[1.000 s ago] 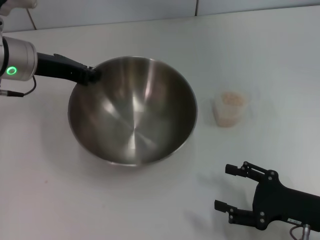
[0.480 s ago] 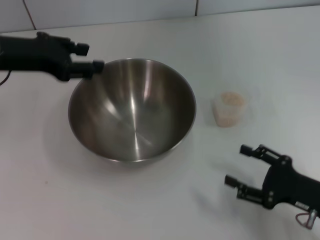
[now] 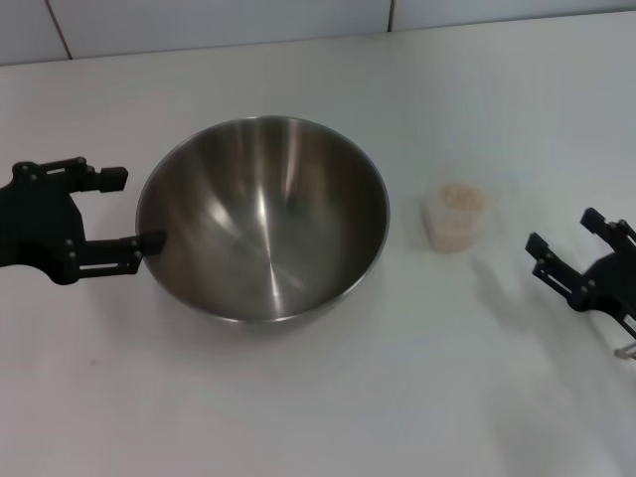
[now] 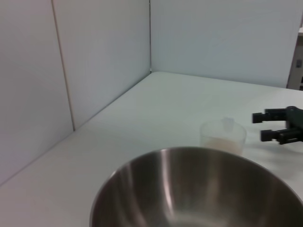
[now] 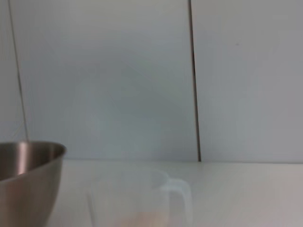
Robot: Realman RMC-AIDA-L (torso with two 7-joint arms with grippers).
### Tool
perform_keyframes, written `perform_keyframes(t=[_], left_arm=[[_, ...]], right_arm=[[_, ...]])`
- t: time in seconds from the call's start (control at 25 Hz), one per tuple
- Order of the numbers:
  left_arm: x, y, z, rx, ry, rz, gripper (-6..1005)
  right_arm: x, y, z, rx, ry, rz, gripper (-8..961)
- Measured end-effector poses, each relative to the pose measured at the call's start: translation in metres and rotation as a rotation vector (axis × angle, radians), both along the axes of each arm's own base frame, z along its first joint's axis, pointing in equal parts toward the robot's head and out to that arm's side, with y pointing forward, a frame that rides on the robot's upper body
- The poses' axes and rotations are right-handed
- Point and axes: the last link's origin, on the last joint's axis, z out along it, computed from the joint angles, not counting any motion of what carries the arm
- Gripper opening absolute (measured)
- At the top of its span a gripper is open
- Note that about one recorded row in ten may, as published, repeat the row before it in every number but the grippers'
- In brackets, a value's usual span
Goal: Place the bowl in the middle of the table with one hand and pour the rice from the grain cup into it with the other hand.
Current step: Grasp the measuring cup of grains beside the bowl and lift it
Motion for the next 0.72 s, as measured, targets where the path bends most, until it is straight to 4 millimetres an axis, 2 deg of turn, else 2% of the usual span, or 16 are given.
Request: perform_keyframes(t=[0.28,0.72], left_arm=[[-0.005,0.000,-0.009,-0.032,-0.016,0.021,805],[-0.003,0.006,-0.014,-0.050,-0.024,0.019,805]], right_arm=[[-0.006,0.033,-0.012,-0.032,-0.037,-0.029,817],[-0.012,0.053,-0.012,-0.025,-0.041,-0.036,818]])
